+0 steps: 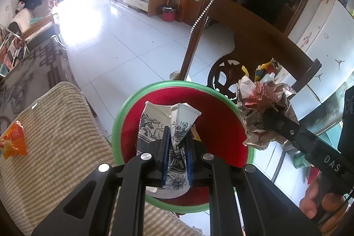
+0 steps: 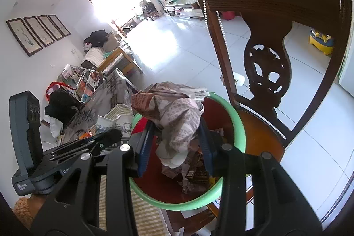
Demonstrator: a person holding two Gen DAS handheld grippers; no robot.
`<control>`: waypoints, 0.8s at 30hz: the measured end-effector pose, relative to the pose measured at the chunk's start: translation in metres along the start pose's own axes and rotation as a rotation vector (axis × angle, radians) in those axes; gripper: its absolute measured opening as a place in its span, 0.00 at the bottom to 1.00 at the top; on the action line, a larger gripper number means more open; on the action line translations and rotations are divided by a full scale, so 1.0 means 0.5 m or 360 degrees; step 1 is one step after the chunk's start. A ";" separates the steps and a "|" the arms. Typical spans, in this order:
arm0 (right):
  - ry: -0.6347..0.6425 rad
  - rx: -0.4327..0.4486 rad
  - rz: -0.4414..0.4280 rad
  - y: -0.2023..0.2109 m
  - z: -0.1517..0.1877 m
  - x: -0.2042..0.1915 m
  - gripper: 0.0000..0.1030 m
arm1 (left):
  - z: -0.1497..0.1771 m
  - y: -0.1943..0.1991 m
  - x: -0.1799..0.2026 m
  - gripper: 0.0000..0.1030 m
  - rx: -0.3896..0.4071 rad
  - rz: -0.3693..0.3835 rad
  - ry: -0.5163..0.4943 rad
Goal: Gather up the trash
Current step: 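Open the left tool to drop the paper cup while the right drops the brown paper, then grasp the crumpled paper ball with the left tool while the right grasps the orange chip bag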
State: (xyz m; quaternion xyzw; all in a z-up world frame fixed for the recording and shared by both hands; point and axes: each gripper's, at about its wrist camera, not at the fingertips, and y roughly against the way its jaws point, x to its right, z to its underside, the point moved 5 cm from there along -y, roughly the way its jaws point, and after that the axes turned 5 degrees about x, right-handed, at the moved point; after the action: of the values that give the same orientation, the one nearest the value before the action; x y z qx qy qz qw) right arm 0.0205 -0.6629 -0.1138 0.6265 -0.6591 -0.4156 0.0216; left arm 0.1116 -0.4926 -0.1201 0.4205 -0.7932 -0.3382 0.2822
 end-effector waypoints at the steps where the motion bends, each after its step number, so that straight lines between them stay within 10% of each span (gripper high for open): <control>1: 0.0002 -0.0001 -0.0002 -0.001 0.000 0.001 0.38 | -0.001 0.000 -0.002 0.10 -0.0002 0.0003 -0.0003; 5: 0.0009 -0.0018 -0.0010 -0.008 0.004 -0.005 0.38 | -0.002 0.000 -0.002 0.17 -0.0014 0.0032 -0.0006; 8: -0.0013 -0.0047 0.0032 -0.021 0.012 -0.011 0.55 | 0.000 0.011 -0.016 0.57 0.0018 0.0021 0.0023; 16: -0.0044 -0.0082 0.0001 -0.052 0.031 -0.064 0.56 | 0.034 0.062 -0.128 0.57 0.0065 -0.0115 0.0132; 24: 0.0070 -0.0216 -0.0138 -0.117 0.093 -0.217 0.61 | 0.138 0.175 -0.431 0.60 0.0098 -0.0526 0.0512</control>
State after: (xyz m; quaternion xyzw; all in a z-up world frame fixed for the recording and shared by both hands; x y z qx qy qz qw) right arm 0.0655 -0.5396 -0.1243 0.6604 -0.6011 -0.4459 0.0605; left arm 0.1242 -0.2506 -0.1298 0.6015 -0.6683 -0.2842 0.3328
